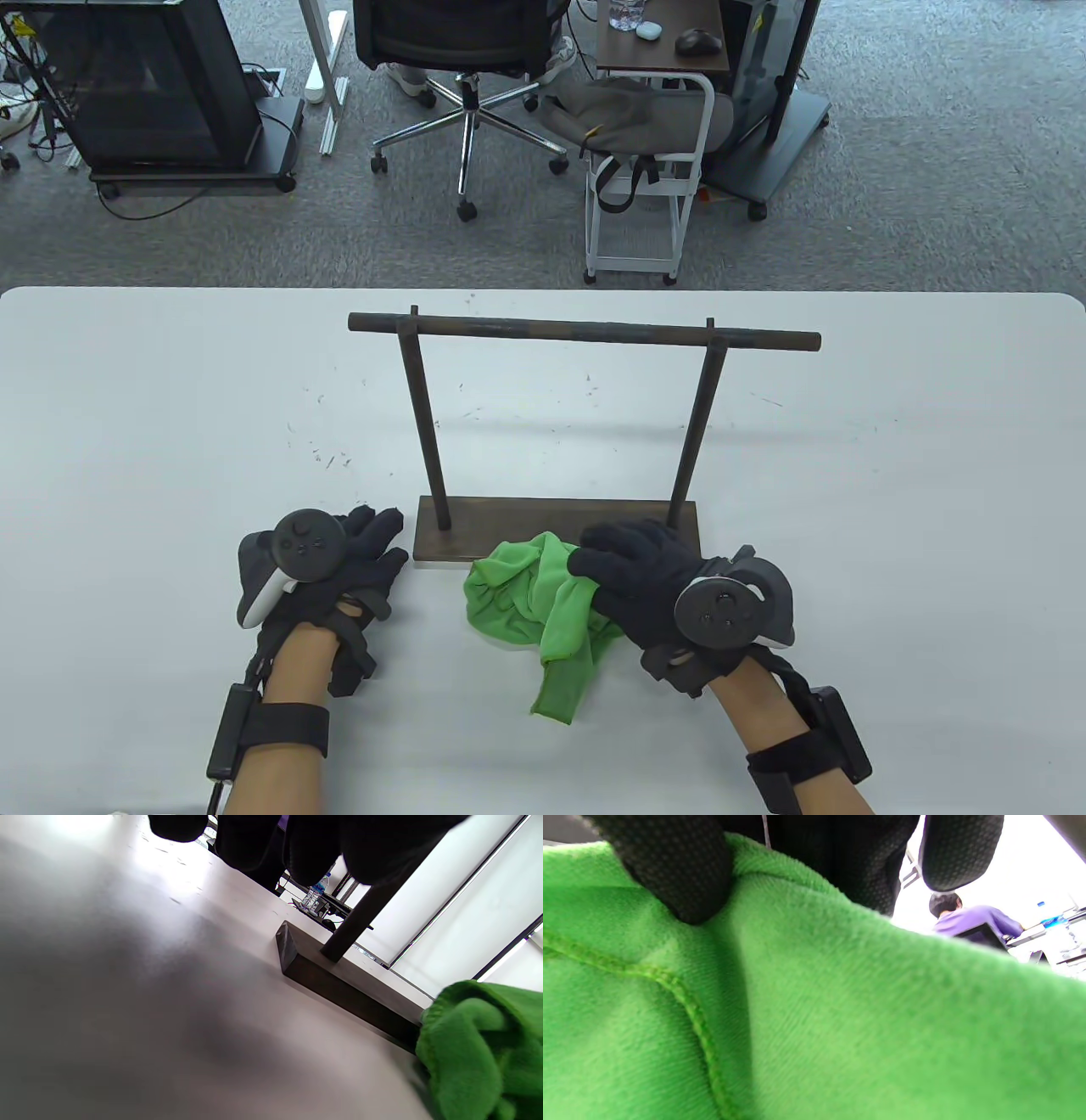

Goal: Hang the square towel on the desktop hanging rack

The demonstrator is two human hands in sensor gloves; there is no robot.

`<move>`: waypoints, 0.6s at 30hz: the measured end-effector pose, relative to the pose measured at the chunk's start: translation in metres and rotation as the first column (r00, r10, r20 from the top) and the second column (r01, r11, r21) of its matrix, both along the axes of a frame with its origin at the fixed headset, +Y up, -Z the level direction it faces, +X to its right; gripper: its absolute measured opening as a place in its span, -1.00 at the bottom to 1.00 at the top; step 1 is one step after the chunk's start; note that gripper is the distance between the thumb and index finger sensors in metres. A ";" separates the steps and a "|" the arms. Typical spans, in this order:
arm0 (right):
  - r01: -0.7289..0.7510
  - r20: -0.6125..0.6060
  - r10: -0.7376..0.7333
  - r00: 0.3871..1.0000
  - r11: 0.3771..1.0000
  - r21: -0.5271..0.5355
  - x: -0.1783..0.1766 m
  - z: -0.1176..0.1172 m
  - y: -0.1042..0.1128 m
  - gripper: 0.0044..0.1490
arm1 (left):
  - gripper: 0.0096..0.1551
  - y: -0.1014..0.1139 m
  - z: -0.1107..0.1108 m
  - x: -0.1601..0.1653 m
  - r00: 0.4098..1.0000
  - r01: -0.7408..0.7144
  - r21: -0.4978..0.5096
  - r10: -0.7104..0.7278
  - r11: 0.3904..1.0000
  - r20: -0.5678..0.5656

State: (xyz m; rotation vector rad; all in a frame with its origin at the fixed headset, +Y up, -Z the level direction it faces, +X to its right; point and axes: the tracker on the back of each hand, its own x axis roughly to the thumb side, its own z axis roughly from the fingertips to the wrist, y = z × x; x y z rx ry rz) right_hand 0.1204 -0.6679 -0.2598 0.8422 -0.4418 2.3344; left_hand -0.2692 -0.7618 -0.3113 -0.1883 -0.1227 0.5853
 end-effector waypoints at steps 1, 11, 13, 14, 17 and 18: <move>0.021 0.011 -0.021 1.000 1.000 -0.006 0.000 0.001 0.008 -0.51 | -0.29 0.000 0.001 0.000 1.000 -0.008 -0.001 0.008 1.000 0.003; -0.008 0.056 -0.001 0.998 0.988 0.156 -0.011 0.003 0.086 -0.50 | -0.29 -0.001 0.001 0.004 0.999 -0.041 -0.006 0.041 0.999 0.023; -0.024 0.078 0.010 0.997 0.985 0.171 -0.012 0.000 0.104 -0.50 | -0.29 -0.001 0.001 0.004 0.999 -0.041 -0.009 0.042 0.999 0.026; -0.029 0.092 0.013 0.996 0.983 0.179 -0.013 -0.001 0.114 -0.50 | -0.29 0.000 0.001 0.004 0.999 -0.040 -0.007 0.040 0.999 0.027; -0.009 0.116 -0.012 0.993 0.984 0.180 -0.012 -0.004 0.140 -0.51 | -0.29 0.000 0.004 0.007 0.999 -0.038 -0.008 0.038 0.999 0.038; 0.012 0.125 -0.035 0.992 0.983 0.181 -0.011 -0.005 0.149 -0.51 | -0.29 -0.001 0.005 0.009 0.998 -0.042 -0.013 0.042 0.999 0.044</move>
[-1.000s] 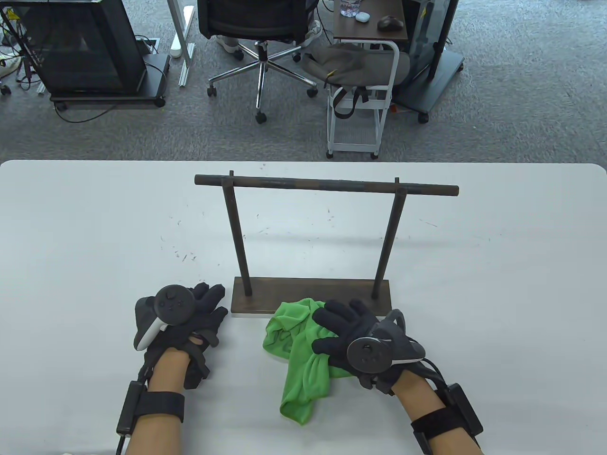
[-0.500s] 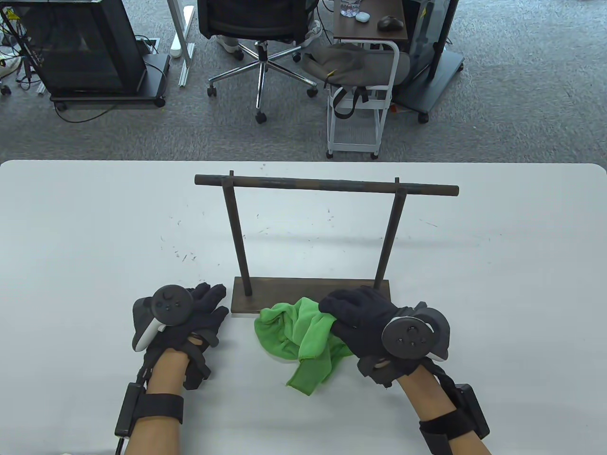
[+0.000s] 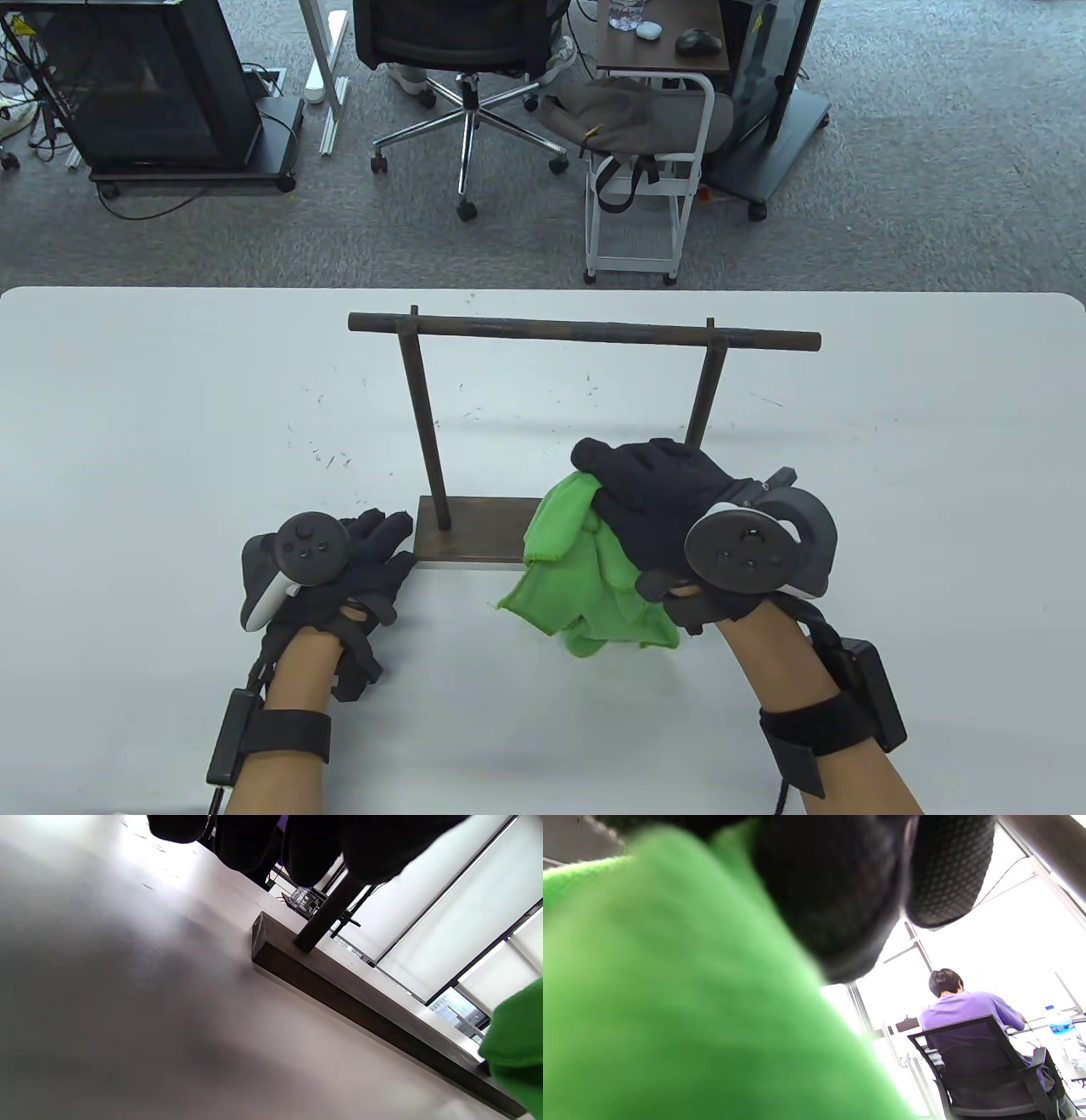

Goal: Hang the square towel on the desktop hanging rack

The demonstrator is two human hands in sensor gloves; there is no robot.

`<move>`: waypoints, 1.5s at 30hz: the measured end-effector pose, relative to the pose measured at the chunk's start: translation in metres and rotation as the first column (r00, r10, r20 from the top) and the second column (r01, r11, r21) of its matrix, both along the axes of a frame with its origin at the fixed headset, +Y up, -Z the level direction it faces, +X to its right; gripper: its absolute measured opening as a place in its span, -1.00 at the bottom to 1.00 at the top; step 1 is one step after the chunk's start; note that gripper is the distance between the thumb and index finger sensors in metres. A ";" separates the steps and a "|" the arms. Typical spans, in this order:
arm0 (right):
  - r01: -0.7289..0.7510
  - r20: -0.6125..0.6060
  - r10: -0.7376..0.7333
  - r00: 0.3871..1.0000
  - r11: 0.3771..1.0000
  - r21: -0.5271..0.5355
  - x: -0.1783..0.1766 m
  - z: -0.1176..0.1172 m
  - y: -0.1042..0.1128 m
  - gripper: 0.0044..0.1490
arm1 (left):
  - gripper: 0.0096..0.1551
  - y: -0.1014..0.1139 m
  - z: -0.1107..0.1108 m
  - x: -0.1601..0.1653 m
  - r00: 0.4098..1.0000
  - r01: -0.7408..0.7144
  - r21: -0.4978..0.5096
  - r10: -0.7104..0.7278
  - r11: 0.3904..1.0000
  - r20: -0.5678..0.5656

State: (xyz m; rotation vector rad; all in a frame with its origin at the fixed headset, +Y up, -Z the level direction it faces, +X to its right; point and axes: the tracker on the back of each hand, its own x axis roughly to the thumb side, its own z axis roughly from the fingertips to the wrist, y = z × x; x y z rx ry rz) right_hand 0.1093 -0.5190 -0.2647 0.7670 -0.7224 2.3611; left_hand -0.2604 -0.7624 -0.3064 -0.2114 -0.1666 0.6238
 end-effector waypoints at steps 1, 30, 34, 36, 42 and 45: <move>0.016 0.007 -0.016 1.000 1.000 -0.001 0.001 0.000 0.006 -0.51 | -0.29 0.000 0.000 0.001 1.000 -0.003 -0.003 0.003 1.000 0.006; 0.583 0.090 -0.577 0.812 0.810 -0.059 -0.015 -0.026 0.126 -0.32 | -0.29 0.002 -0.004 0.003 0.998 -0.054 0.008 0.053 0.999 0.015; 0.558 0.089 -0.552 0.829 0.825 -0.089 -0.023 -0.033 0.116 -0.24 | -0.29 0.002 -0.004 0.003 0.999 -0.052 0.012 0.051 0.999 0.017; 0.536 0.084 -0.530 0.844 0.836 -0.118 -0.027 -0.037 0.109 -0.19 | -0.29 0.002 -0.004 0.003 0.998 -0.053 0.010 0.053 0.999 0.017; 0.461 0.066 -0.460 0.886 0.854 -0.243 -0.036 -0.054 0.095 -0.09 | -0.29 0.002 -0.004 0.003 0.998 -0.065 0.009 0.065 0.998 0.017; 0.421 0.076 -0.417 0.906 0.869 -0.260 -0.041 -0.058 0.089 -0.08 | -0.29 0.002 -0.004 0.001 0.998 -0.061 0.008 0.061 0.998 0.010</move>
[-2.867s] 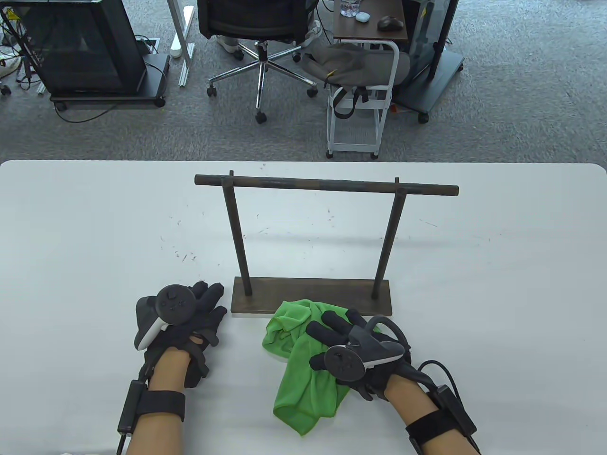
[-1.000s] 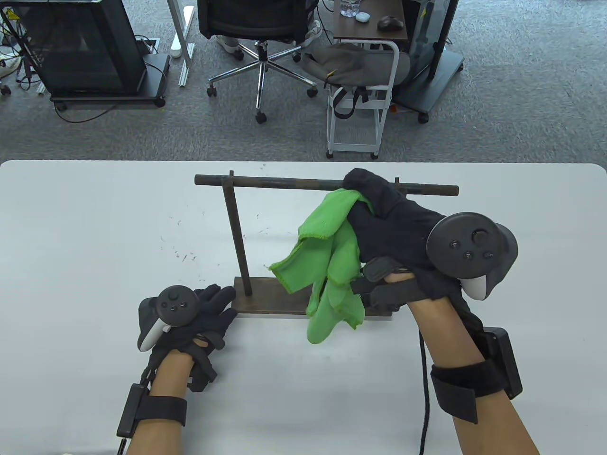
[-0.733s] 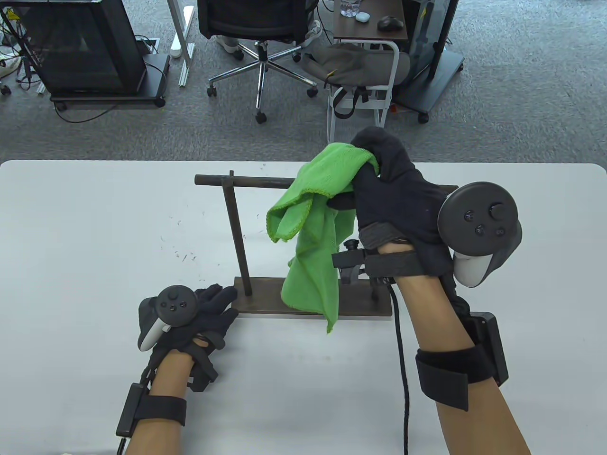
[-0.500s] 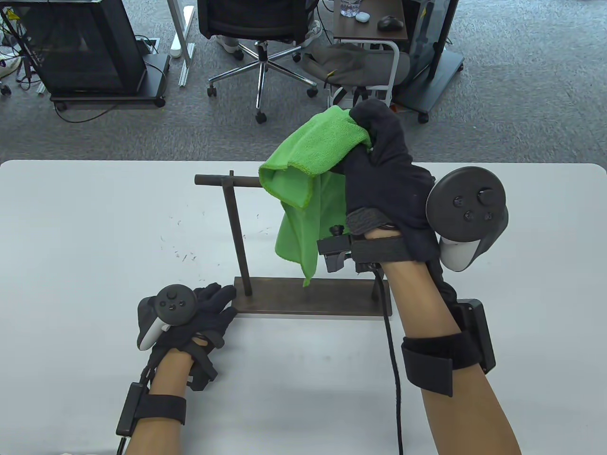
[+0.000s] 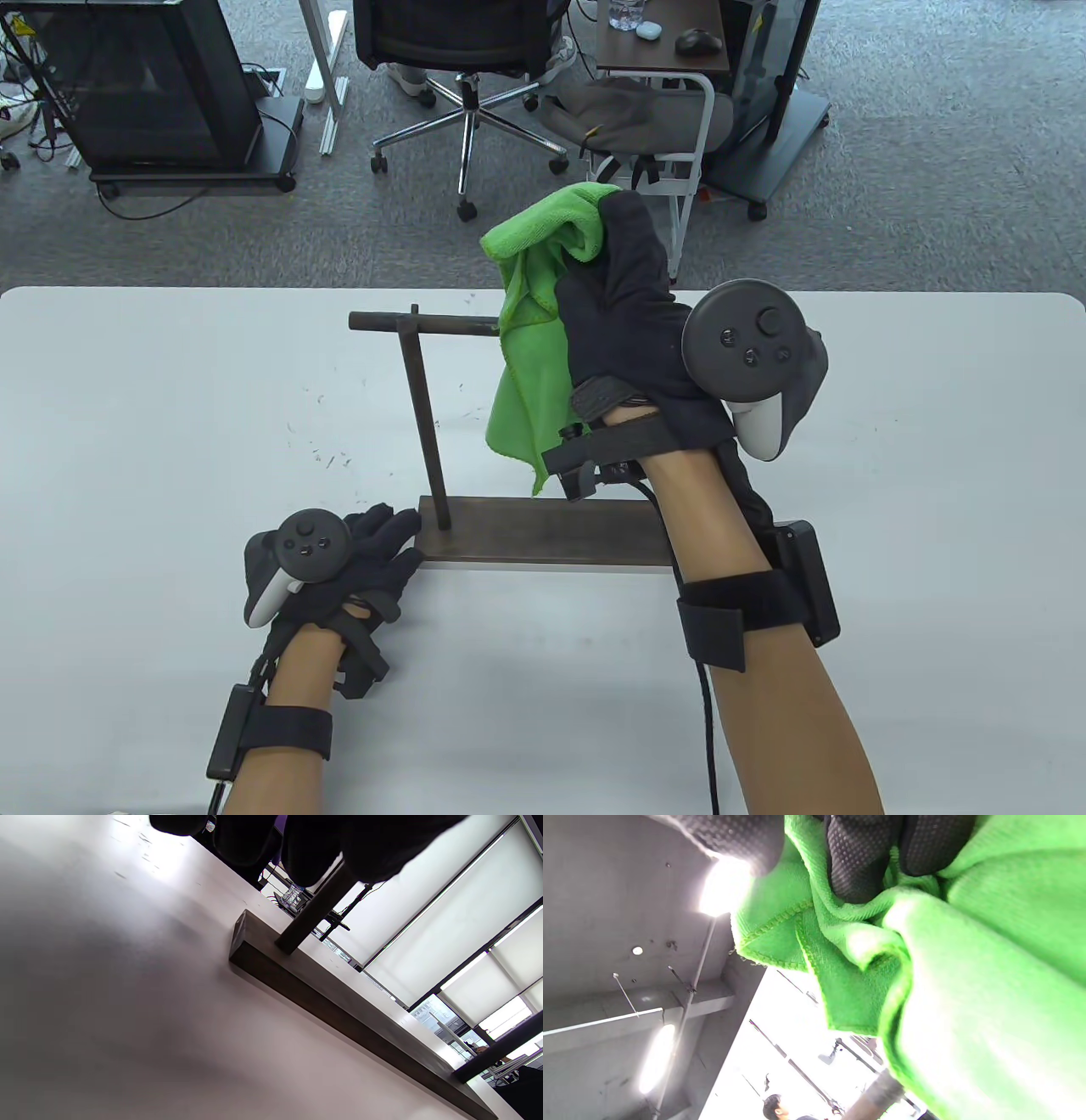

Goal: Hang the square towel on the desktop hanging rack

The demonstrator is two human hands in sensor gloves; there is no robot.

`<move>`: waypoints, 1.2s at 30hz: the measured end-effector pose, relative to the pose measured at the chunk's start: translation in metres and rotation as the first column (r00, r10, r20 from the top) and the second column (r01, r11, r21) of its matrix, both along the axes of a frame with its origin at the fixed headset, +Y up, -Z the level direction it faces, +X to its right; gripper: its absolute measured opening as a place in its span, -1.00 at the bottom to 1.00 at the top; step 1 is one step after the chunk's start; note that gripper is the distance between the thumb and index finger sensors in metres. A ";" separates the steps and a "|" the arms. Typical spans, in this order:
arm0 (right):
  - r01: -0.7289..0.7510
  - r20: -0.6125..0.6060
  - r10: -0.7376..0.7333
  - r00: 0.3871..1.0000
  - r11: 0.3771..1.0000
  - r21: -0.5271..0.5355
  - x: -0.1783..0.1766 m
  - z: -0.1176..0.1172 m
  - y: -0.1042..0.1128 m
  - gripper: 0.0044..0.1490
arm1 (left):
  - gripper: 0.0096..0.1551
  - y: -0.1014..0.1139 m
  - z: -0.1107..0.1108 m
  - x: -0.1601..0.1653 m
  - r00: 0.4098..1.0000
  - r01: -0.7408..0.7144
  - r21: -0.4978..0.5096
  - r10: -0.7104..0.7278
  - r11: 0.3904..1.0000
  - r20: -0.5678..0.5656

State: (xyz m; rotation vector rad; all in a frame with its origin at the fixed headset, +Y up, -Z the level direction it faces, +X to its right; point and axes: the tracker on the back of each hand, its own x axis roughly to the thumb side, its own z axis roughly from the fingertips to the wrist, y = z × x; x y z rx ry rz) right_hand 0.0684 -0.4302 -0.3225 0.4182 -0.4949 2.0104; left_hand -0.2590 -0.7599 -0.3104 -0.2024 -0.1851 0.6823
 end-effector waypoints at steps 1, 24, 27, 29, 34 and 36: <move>-0.013 -0.005 0.013 1.000 1.000 -0.009 -0.001 -0.001 -0.001 -0.08 | -0.29 0.000 0.000 0.000 1.000 0.000 -0.001 0.000 1.000 -0.001; -0.388 0.212 0.352 0.912 0.906 0.167 0.114 0.030 0.011 0.01 | -0.28 0.001 -0.001 -0.002 1.000 0.015 0.023 -0.015 1.000 -0.008; -0.434 0.240 0.394 0.887 0.889 0.147 0.143 0.038 -0.004 0.08 | -0.28 0.002 -0.001 -0.002 1.000 0.028 0.031 -0.027 0.999 -0.008; -0.442 0.250 0.398 0.883 0.883 0.156 0.160 0.042 -0.017 0.12 | -0.28 0.002 -0.001 -0.002 1.000 0.029 0.036 -0.029 0.999 -0.009; -0.442 0.232 0.406 0.884 0.888 0.130 0.180 0.049 -0.059 0.18 | -0.27 0.004 0.000 -0.006 0.998 0.049 0.056 -0.047 0.997 -0.035; -0.467 0.215 0.437 0.873 0.877 0.111 0.180 0.052 -0.082 0.20 | -0.25 0.005 0.001 -0.008 0.997 0.056 0.067 -0.053 0.996 -0.048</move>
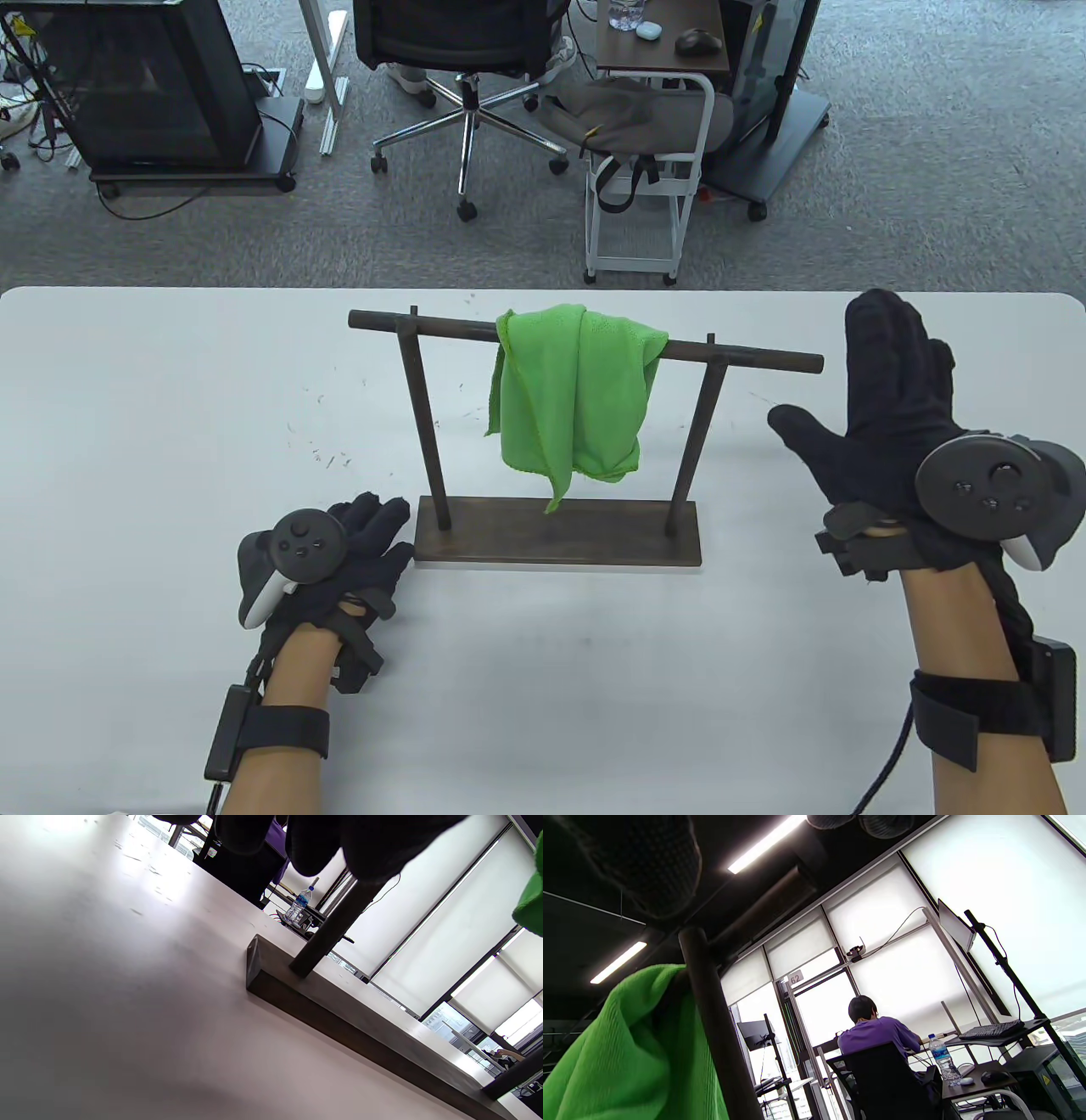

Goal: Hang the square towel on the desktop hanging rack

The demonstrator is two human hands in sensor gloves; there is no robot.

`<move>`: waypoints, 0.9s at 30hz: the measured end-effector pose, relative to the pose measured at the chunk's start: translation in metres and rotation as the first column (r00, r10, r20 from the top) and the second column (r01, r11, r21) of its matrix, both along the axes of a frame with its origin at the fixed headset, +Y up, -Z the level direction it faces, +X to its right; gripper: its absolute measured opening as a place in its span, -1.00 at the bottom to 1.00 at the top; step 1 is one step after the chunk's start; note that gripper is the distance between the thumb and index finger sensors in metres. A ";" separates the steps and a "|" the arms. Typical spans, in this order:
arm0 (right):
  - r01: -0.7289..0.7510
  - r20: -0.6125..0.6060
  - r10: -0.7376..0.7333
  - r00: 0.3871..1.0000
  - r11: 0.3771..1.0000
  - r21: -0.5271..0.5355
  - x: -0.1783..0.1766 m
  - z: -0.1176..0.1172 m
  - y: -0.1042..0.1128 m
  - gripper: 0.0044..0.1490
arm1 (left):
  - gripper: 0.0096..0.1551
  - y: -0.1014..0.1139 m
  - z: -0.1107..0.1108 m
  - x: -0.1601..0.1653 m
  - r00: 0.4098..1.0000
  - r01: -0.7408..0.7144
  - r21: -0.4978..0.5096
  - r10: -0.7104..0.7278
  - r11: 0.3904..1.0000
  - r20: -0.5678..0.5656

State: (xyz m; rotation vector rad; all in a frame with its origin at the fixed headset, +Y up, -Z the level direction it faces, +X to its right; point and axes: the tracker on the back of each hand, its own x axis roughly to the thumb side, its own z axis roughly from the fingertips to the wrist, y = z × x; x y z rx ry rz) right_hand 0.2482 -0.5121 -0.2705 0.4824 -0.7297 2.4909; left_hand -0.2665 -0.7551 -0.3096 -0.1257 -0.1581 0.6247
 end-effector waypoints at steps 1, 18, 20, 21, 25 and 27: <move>-0.018 0.006 0.018 1.000 1.000 -0.004 0.000 0.001 -0.009 0.20 | -0.25 0.000 0.000 0.000 1.000 0.003 0.001 -0.003 1.000 -0.002; -0.267 0.094 0.287 0.953 0.946 -0.185 -0.002 -0.004 -0.167 0.23 | -0.19 0.001 0.001 0.003 0.994 0.106 0.024 -0.105 0.994 -0.024; -0.273 0.094 0.298 0.950 0.939 -0.210 -0.001 -0.006 -0.175 0.22 | -0.18 0.000 0.001 0.003 0.994 0.107 0.021 -0.106 0.994 -0.025; -0.281 0.099 0.309 0.946 0.933 -0.226 0.001 -0.008 -0.180 0.22 | -0.18 -0.001 0.001 0.003 0.994 0.111 0.017 -0.110 0.994 -0.026; -0.317 0.103 0.358 0.928 0.903 -0.290 0.004 -0.013 -0.198 0.21 | -0.17 -0.002 0.000 0.005 0.991 0.129 0.006 -0.129 0.992 -0.023; -0.338 0.098 0.387 0.917 0.883 -0.327 0.004 -0.015 -0.207 0.20 | -0.17 -0.003 0.000 0.005 0.990 0.138 0.003 -0.138 0.990 -0.022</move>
